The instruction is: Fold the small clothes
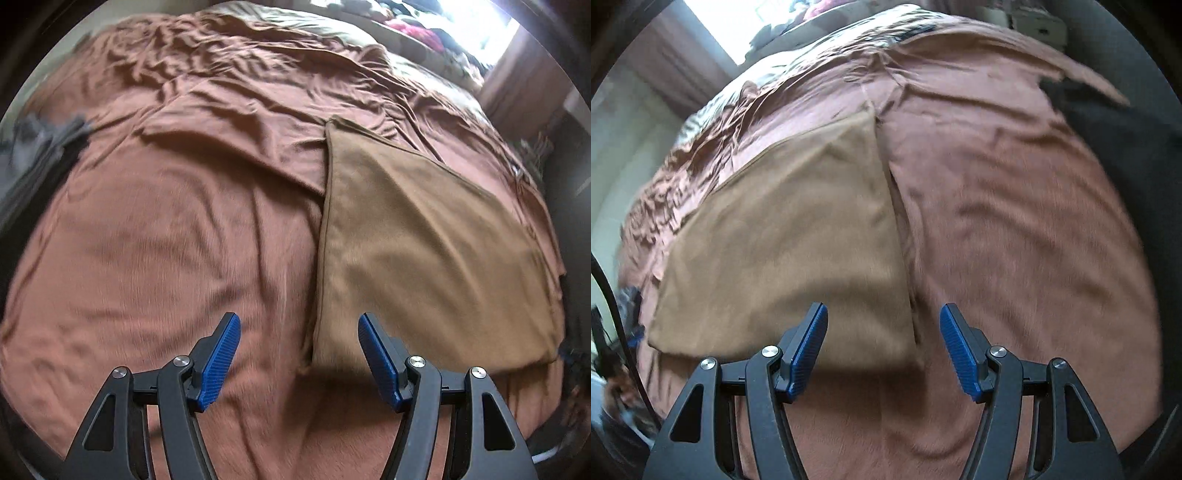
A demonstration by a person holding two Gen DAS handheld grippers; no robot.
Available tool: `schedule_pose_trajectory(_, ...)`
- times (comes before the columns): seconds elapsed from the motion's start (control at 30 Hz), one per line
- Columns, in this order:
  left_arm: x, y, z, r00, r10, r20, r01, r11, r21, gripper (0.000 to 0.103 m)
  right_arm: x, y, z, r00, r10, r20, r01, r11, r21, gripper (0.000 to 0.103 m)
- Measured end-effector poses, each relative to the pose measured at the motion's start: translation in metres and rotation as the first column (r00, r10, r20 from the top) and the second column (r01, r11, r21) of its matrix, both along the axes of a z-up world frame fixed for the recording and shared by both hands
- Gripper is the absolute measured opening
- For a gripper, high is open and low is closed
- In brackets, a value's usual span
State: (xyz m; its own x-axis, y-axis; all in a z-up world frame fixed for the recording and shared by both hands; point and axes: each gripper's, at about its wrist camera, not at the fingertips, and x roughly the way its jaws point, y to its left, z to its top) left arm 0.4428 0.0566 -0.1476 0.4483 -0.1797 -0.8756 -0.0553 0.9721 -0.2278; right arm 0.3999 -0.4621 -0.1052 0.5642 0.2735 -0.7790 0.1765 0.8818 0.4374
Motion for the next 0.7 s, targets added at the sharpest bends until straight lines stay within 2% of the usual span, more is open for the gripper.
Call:
schedule_pose_trajectory(0.03,-0.003,0.002,-0.002,1.000,0.015,-0.004,-0.015,1.000,-0.018,0.068,-0.006,-0.003,-0.005,1.000,-0.017,0.002,0.017,0.999,0.032,0.061)
schedule_pose_trajectory(0.17,-0.019,0.011,-0.013,0.995,0.095,-0.017,-0.096,0.986,-0.136,0.068,-0.027,-0.013,-0.017,0.997,-0.071,0.016,0.068,0.986,0.150,0.045)
schedule_pose_trajectory(0.3,-0.031,0.015,-0.018,0.985,0.173,-0.018,-0.172,0.949,-0.266,0.067,-0.039,-0.019,-0.027,0.993,-0.112,0.045,0.097,0.960,0.263,0.044)
schedule_pose_trajectory(0.43,-0.036,0.008,-0.022,0.977,0.215,-0.019,-0.209,0.924,-0.320,0.067,-0.042,-0.021,-0.036,0.984,-0.165,0.063,0.136,0.933,0.332,0.044)
schedule_pose_trajectory(0.5,-0.036,0.005,-0.025,0.972,0.233,-0.025,-0.227,0.909,-0.349,0.066,-0.042,-0.018,-0.041,0.981,-0.183,0.063,0.150,0.925,0.348,0.039)
schedule_pose_trajectory(0.57,-0.034,0.001,-0.030,0.969,0.246,-0.030,-0.240,0.901,-0.363,0.060,-0.042,-0.017,-0.046,0.979,-0.197,0.060,0.162,0.917,0.364,0.031)
schedule_pose_trajectory(0.7,-0.027,0.002,-0.042,0.958,0.280,-0.062,-0.282,0.882,-0.377,0.049,-0.040,-0.019,-0.057,0.968,-0.245,0.045,0.208,0.893,0.399,0.027)
